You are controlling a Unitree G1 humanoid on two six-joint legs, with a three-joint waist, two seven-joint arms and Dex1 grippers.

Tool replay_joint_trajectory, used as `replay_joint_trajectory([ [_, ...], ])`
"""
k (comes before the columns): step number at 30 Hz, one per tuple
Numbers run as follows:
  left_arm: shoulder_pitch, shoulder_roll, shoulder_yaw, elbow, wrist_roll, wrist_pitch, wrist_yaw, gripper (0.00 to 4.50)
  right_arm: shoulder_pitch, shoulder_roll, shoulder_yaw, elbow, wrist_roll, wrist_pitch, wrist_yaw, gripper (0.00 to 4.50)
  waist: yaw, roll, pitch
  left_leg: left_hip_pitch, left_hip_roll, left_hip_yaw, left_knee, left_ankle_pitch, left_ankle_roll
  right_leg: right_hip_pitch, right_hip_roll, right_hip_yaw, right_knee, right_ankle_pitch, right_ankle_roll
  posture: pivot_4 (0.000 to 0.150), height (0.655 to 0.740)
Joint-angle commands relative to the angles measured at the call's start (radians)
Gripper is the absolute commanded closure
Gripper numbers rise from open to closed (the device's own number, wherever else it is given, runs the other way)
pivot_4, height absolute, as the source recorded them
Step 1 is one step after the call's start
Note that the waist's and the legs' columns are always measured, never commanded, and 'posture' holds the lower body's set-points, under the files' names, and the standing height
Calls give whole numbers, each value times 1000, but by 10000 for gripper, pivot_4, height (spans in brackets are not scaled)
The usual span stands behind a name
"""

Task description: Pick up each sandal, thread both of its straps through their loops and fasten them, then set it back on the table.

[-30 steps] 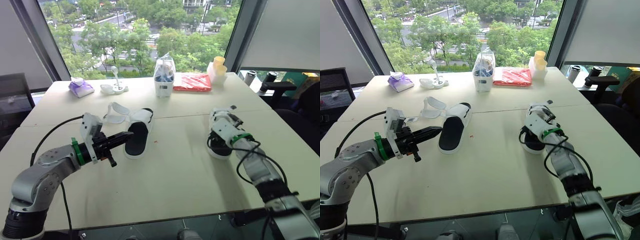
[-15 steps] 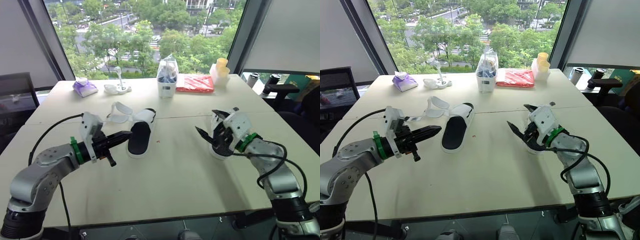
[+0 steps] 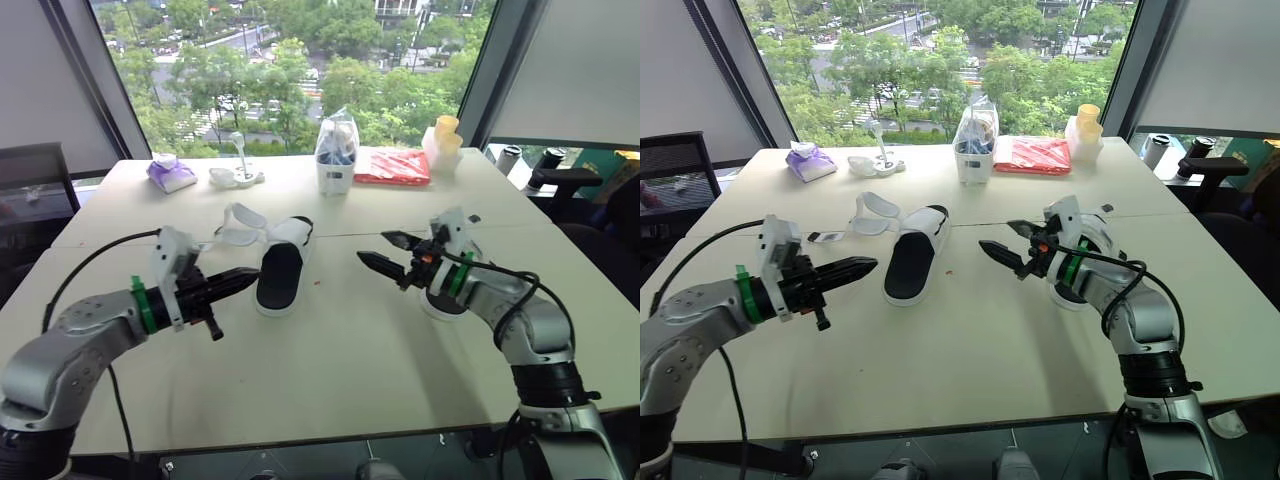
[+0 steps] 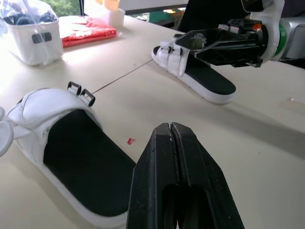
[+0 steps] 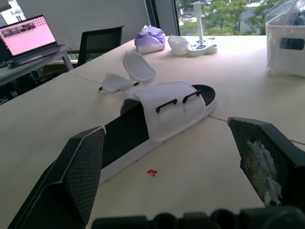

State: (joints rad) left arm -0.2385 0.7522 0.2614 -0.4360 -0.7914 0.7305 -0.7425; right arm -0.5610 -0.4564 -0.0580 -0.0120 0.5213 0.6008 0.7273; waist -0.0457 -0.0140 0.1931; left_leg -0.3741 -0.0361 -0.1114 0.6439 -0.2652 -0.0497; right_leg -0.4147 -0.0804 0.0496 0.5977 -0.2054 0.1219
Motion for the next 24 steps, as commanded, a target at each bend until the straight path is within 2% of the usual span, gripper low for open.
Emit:
replay_joint_trajectory([
  [1,49,48,148,-56,-47,27,27,45000,-79,67,64,23,-22,-21,4,368,-4,0,0,0,0,1,0,0,0,-1,0,0,0,0,0,1500,7400],
  [5,170,74,316,-72,-71,40,35,45000,-126,157,165,74,-80,-71,22,368,-20,0,0,0,1,1,-2,0,0,-4,1,0,2,0,0,1500,7400],
  [9,171,63,378,-74,-145,80,94,45000,-180,174,182,163,-122,-116,49,368,-1,0,0,-1,1,0,-3,0,0,-5,1,-1,2,0,0,1500,7400],
  [16,192,-6,338,-229,-262,113,260,45000,-222,169,150,256,-134,-152,81,368,2,-1,0,-2,0,1,-3,0,-1,-4,-1,0,0,0,0,1500,7400],
  [24,144,30,259,-157,-183,67,246,45000,-223,51,101,230,-99,-104,219,368,1,-1,0,-1,0,1,-3,0,-1,-4,0,0,1,0,-1,1500,7400],
])
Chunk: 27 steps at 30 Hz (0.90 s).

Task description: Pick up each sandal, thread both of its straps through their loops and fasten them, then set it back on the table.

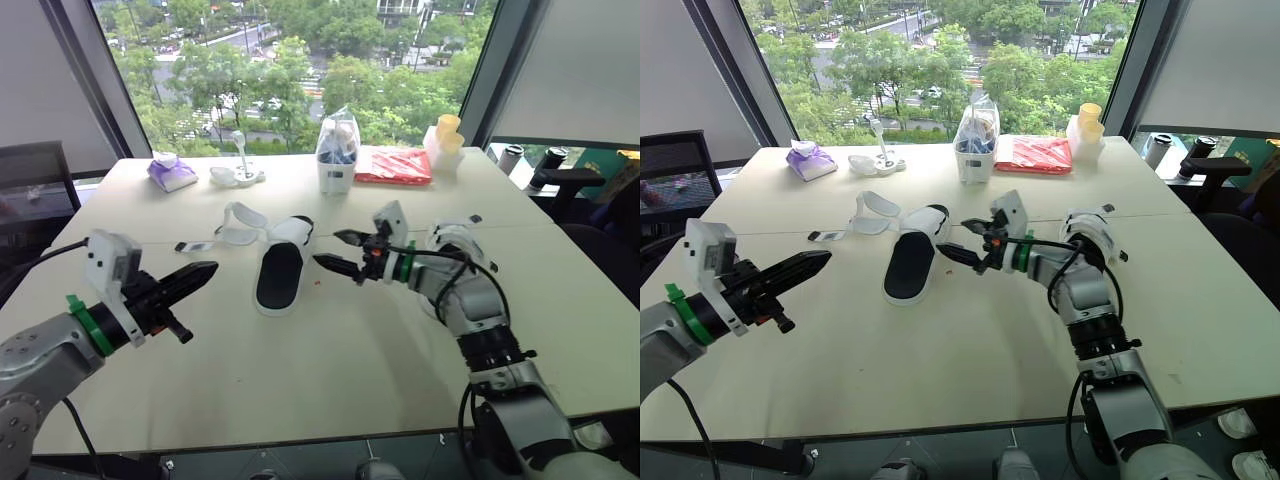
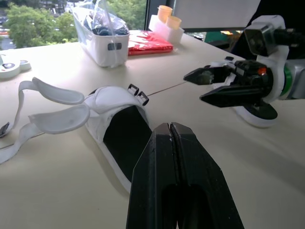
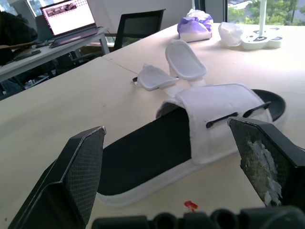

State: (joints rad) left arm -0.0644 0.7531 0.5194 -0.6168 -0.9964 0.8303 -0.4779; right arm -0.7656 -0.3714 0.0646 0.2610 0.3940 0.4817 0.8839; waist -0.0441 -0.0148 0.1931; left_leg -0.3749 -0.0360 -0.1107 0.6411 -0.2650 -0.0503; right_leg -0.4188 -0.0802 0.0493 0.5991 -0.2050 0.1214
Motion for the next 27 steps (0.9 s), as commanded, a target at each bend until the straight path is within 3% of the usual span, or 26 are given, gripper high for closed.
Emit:
replay_joint_trajectory([
  [1,-41,40,-8,37,31,-38,-31,45000,-18,-50,-20,-43,33,23,86,368,0,0,0,0,0,0,0,0,0,0,0,0,0,0,0,1500,7400],
  [5,-105,109,-52,130,119,-82,-96,45000,-20,-61,-4,-34,24,30,119,368,-4,0,0,0,0,1,0,0,0,0,0,0,0,0,0,1500,7400],
  [9,-188,117,-73,154,107,-67,-94,45000,-39,-37,-3,-31,24,27,118,368,-3,0,0,-1,0,1,0,0,0,-1,0,0,0,0,0,1500,7400],
  [11,-210,109,-87,147,107,-63,-91,37110,-42,-28,-3,-28,14,19,109,0,-1,0,0,-1,0,1,0,0,0,-1,0,0,0,0,1,1500,7400],
  [16,-239,115,-122,151,104,-56,-129,10758,-46,-15,7,-26,-1,6,98,0,-1,0,0,-1,0,1,-1,0,0,-1,0,0,-1,2,4,1500,7400],
  [18,-236,146,-174,147,166,-87,-175,1271,-67,-12,-2,-9,-11,5,80,0,-1,0,0,-1,0,1,-1,0,0,-1,0,0,-1,2,4,1500,7400],
  [23,-262,213,-388,235,505,-312,-227,231,-82,-57,2,-5,-54,18,68,0,-1,0,0,-1,0,1,-1,0,0,-1,0,1,0,0,0,1500,7400],
  [27,-337,163,-496,322,645,-418,-223,231,-37,-123,19,-100,-29,79,140,0,7,0,0,-1,0,1,-1,0,0,-1,0,0,-1,0,1,1500,7400],
])
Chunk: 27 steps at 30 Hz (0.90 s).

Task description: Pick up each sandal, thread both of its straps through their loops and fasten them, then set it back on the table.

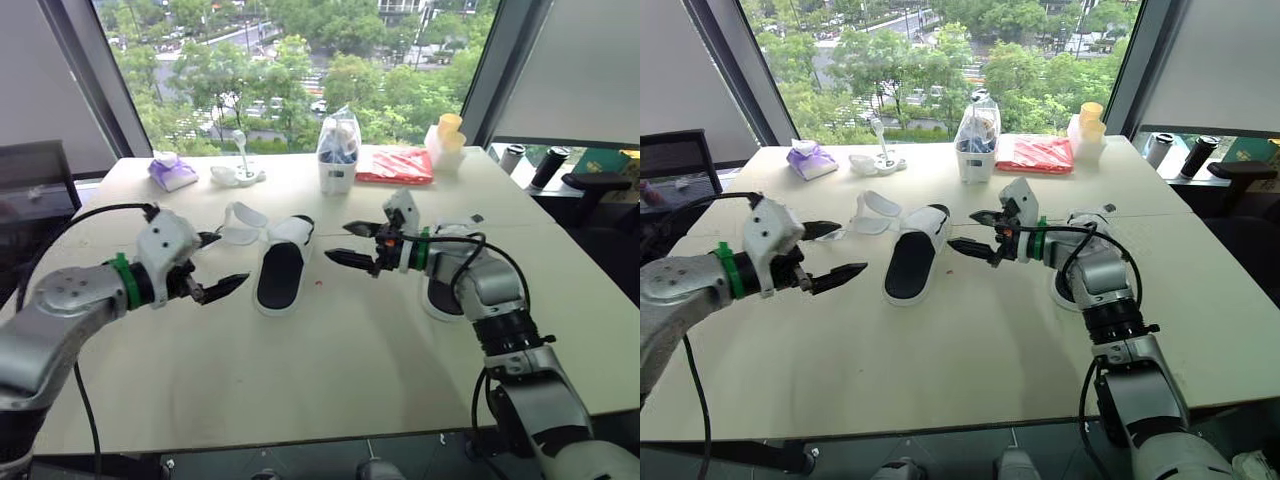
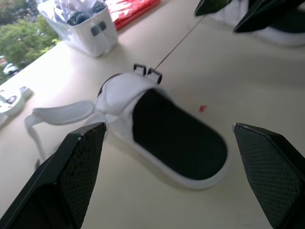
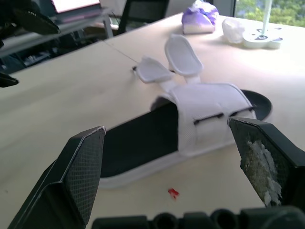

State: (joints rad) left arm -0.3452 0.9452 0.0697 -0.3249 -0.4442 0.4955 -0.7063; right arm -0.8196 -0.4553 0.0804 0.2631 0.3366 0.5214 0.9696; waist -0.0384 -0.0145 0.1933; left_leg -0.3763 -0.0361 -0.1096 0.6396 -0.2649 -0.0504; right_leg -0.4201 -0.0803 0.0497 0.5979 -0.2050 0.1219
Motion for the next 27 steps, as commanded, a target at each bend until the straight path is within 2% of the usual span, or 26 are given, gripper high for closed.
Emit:
replay_joint_trajectory([
  [1,-78,-50,-81,56,143,-113,20,231,35,-61,2,-146,54,76,80,0,2,0,0,-1,0,0,0,0,0,0,0,0,-1,0,0,1500,7400],
  [6,-137,-155,-172,161,296,-207,66,231,77,-90,-12,-249,102,170,83,0,-5,0,0,-2,0,0,-1,0,0,-2,-1,0,-1,2,4,1500,7400],
  [13,-246,-292,-280,374,482,-343,114,231,102,-73,0,-258,96,169,65,0,-2,0,0,-1,0,0,-1,0,0,-3,-1,0,1,2,4,1500,7400],
  [16,-322,-345,-333,565,597,-434,184,231,106,-64,2,-251,95,163,58,0,0,-1,0,-1,0,0,0,0,0,-2,-1,0,1,2,4,1500,7400],
  [27,-609,-514,-421,1171,795,-776,365,231,116,-34,11,-238,76,136,26,0,3,-1,0,-5,-1,-1,3,0,0,-4,-1,-1,1,4,7,1500,7400],
])
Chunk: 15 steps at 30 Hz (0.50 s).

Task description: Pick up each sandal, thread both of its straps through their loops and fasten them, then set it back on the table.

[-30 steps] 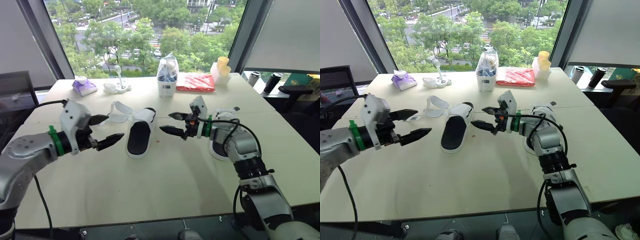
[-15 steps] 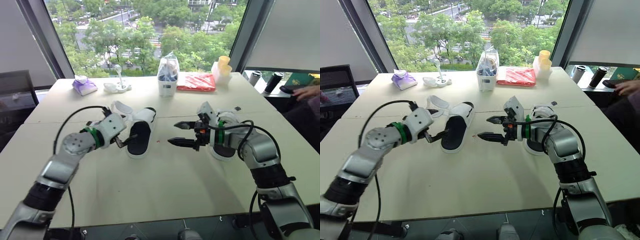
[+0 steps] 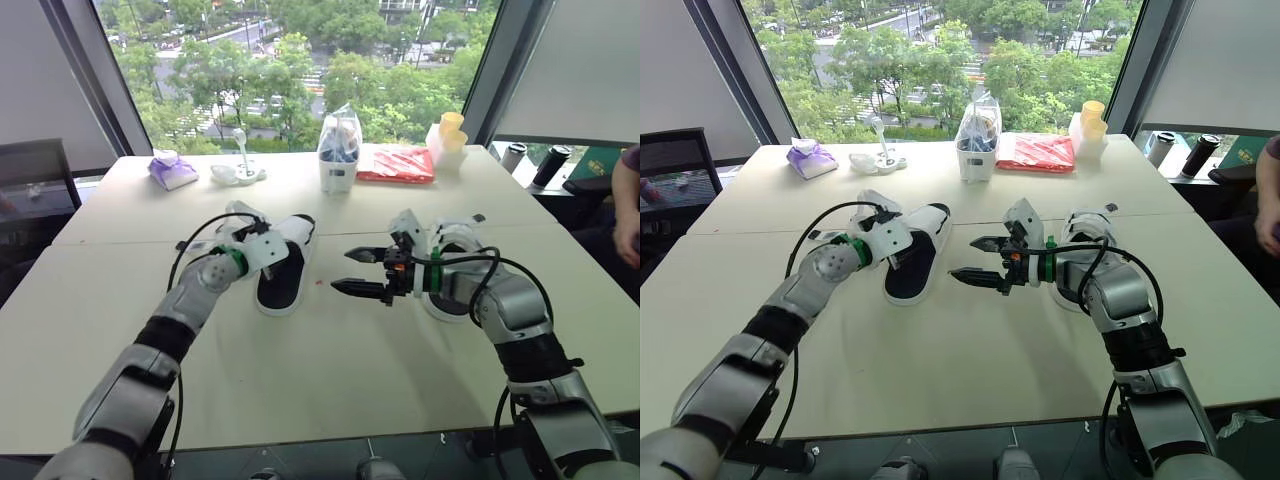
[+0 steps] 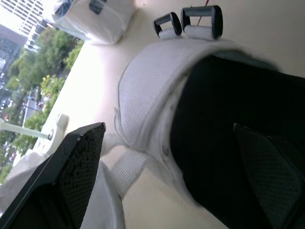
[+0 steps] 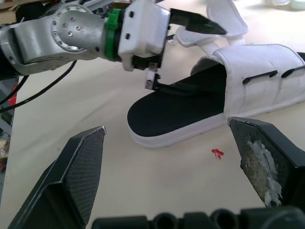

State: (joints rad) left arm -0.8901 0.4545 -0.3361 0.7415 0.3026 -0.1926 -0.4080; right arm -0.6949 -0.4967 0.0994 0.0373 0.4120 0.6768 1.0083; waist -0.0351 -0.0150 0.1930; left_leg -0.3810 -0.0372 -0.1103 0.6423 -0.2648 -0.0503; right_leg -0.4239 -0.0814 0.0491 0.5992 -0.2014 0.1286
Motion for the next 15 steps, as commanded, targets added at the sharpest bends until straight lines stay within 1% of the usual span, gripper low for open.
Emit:
replay_joint_trajectory([
  [1,-92,-38,-25,158,70,-111,97,231,-6,9,-9,-14,-1,-21,-18,0,0,0,0,-1,0,0,1,0,0,0,0,0,0,0,0,1500,7400],
  [2,-116,-48,-35,205,92,-132,123,231,-3,11,-9,-17,-1,-20,-24,0,1,0,0,-1,0,0,2,0,0,0,0,0,0,0,1,1500,7400],
  [5,-160,-70,-66,315,143,-172,176,8396,9,11,-12,-30,2,-16,-37,0,-1,0,0,-3,-1,0,4,0,0,-1,0,0,0,2,3,1500,7400],
  [8,-183,-81,-89,381,185,-201,224,24212,24,2,-20,-46,9,-8,-47,0,-3,0,0,-3,-1,-1,4,0,0,-1,0,0,0,2,3,1500,7400],
  [12,-195,-86,-90,410,208,-220,260,44722,32,-7,-31,-51,13,-4,-59,0,0,0,0,-3,-1,-1,4,0,0,-1,0,0,0,2,3,1500,7400],
  [14,-183,-82,-50,380,164,-230,224,44722,31,-7,-35,-44,12,-6,-68,0,1,0,0,-3,-1,-1,5,0,0,-1,0,0,1,2,3,1500,7400],
  [15,-164,-73,-14,337,110,-241,170,44722,30,-5,-38,-38,13,-7,-71,0,0,0,0,-3,-1,-1,5,0,0,-1,0,0,1,2,3,1500,7400],
])
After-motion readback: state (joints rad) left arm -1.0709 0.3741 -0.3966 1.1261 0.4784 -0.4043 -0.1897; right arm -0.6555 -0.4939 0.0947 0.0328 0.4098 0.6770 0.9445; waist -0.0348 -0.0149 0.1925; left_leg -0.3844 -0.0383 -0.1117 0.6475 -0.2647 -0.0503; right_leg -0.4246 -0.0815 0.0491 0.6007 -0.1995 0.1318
